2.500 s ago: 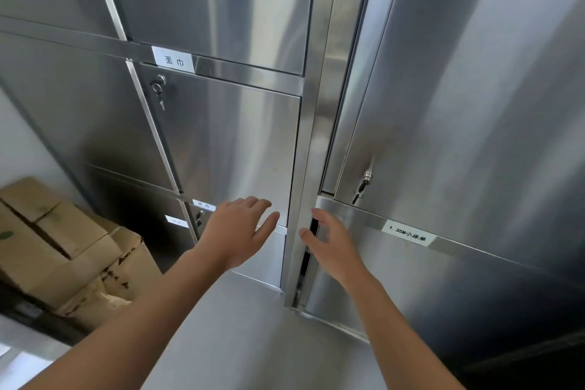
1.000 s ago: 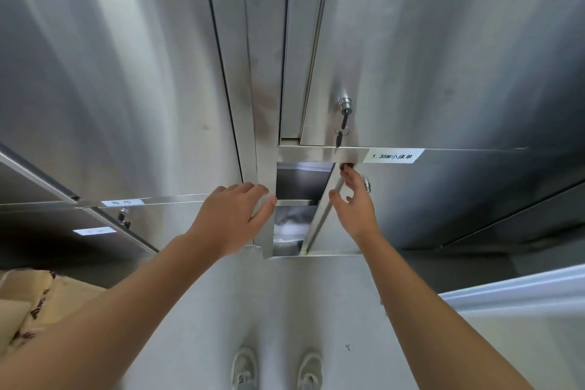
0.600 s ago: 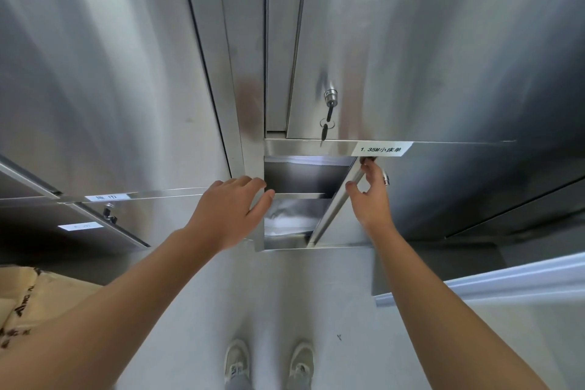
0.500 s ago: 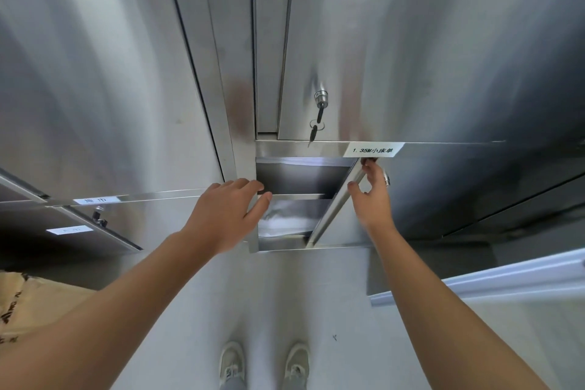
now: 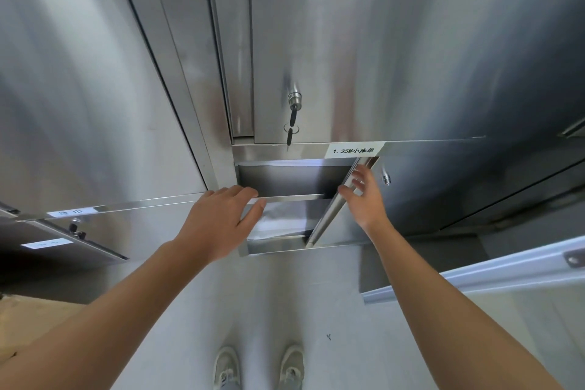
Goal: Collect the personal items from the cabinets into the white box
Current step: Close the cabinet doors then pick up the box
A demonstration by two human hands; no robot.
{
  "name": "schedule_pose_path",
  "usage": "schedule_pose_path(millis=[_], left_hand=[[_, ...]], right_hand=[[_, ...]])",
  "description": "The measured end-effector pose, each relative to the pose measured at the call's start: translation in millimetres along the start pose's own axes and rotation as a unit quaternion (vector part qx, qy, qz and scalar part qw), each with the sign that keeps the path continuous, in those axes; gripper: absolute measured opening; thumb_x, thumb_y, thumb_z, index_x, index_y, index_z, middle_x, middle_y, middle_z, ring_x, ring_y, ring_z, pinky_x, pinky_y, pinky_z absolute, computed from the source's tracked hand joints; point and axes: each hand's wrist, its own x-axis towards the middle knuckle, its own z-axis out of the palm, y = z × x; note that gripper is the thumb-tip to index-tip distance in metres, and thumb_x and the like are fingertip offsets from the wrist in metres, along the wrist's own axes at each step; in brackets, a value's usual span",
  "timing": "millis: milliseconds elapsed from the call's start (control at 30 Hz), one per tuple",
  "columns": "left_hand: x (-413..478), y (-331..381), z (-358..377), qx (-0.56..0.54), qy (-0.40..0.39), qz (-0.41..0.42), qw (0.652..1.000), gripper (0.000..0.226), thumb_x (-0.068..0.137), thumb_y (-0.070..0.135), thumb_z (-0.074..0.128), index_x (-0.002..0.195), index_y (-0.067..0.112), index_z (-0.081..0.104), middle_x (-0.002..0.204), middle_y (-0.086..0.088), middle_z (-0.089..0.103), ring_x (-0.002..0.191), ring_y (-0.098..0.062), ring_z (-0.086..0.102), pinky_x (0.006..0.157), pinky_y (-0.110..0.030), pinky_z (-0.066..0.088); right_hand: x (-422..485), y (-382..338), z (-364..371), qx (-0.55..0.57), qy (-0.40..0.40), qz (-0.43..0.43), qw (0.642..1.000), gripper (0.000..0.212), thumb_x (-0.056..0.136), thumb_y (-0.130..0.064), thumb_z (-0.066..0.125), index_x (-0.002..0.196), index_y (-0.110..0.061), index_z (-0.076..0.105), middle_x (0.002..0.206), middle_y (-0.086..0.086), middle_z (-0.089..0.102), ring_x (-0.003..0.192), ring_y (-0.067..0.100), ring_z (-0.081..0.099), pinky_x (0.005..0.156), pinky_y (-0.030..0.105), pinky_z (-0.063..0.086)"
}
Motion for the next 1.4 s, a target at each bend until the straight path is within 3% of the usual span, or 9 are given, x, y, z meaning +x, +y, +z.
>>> schedule_pose_path(millis=[233,300,400,567,733,1000,1133,1267,1400], left_hand=[[-7,-17,0,0.005,-0.006,-0.025,1.0,0.052,0.099,0.054,0.02,0.12,0.027,0.06,0.114,0.008,0.067,0.098,-0.018,0.062,0.09,-0.032,0.044],[-11,-22,2,0.009,-0.009,-0.033,0.999,0.046,0.101,0.051,0.024,0.119,0.028,0.06,0.114,0.008,0.067,0.1,-0.019,0.062,0.091,-0.033,0.044],[-15,-28,2,0.006,-0.005,-0.043,0.999,0.046,0.101,0.052,0.025,0.119,0.028,0.06,0.114,0.008,0.067,0.102,-0.018,0.061,0.092,-0.033,0.044],[-22,-44,0,0.018,-0.007,-0.057,0.998,0.059,0.097,0.06,0.015,0.121,0.029,0.059,0.118,0.012,0.066,0.104,-0.015,0.061,0.092,-0.032,0.044],[-29,-61,-10,0.024,0.009,-0.076,0.997,0.059,0.096,0.061,0.016,0.118,0.029,0.061,0.115,0.01,0.067,0.1,-0.018,0.064,0.089,-0.032,0.043],[-46,-85,-22,0.018,0.033,-0.099,0.994,0.054,0.098,0.058,0.022,0.118,0.027,0.061,0.11,0.008,0.069,0.097,-0.02,0.065,0.087,-0.033,0.044],[-53,-92,-26,0.02,0.032,-0.103,0.994,0.056,0.097,0.058,0.02,0.116,0.027,0.062,0.109,0.007,0.069,0.098,-0.02,0.064,0.088,-0.035,0.045],[-61,-97,-30,0.021,0.031,-0.105,0.994,0.058,0.096,0.058,0.018,0.117,0.026,0.062,0.114,0.008,0.068,0.102,-0.019,0.063,0.087,-0.034,0.045],[-72,-101,-35,0.018,0.033,-0.111,0.993,0.058,0.096,0.057,0.019,0.119,0.024,0.061,0.117,0.007,0.068,0.104,-0.02,0.063,0.091,-0.035,0.045]], right_hand=[[-11,-7,16,0.012,0.002,-0.008,1.0,0.059,0.089,-0.017,0.075,0.137,-0.033,0.047,0.117,-0.026,0.057,0.122,0.01,0.054,0.105,0.032,0.045],[-17,-11,26,0.026,-0.003,-0.009,1.0,0.059,0.088,-0.015,0.076,0.137,-0.033,0.047,0.115,-0.031,0.055,0.122,0.01,0.056,0.099,0.024,0.045],[-27,-18,43,0.034,-0.021,-0.014,0.999,0.067,0.088,-0.016,0.076,0.146,-0.028,0.044,0.123,-0.022,0.058,0.121,0.007,0.056,0.086,0.005,0.042],[-42,-30,76,0.032,-0.07,-0.024,0.997,0.072,0.091,-0.019,0.076,0.152,-0.026,0.039,0.147,-0.007,0.051,0.132,0.008,0.047,0.113,0.031,0.04],[-55,-43,112,0.042,-0.098,-0.02,0.994,0.071,0.092,-0.02,0.075,0.153,-0.029,0.038,0.154,-0.005,0.047,0.14,0.014,0.044,0.105,0.023,0.037],[-70,-55,154,0.052,-0.131,-0.016,0.99,0.075,0.091,-0.022,0.075,0.154,-0.033,0.035,0.158,-0.005,0.041,0.145,0.016,0.039,0.111,0.03,0.036],[-79,-62,169,0.054,-0.154,-0.015,0.987,0.075,0.092,-0.02,0.074,0.153,-0.035,0.034,0.153,-0.012,0.043,0.14,0.004,0.039,0.102,0.018,0.035],[-85,-68,184,0.038,-0.174,-0.032,0.984,0.068,0.089,-0.016,0.071,0.141,-0.047,0.039,0.132,-0.035,0.051,0.114,-0.03,0.043,0.082,-0.004,0.037],[-95,-77,192,0.028,-0.179,-0.039,0.983,0.075,0.089,-0.017,0.071,0.152,-0.036,0.035,0.139,-0.029,0.052,0.117,-0.029,0.043,0.107,0.02,0.037]])
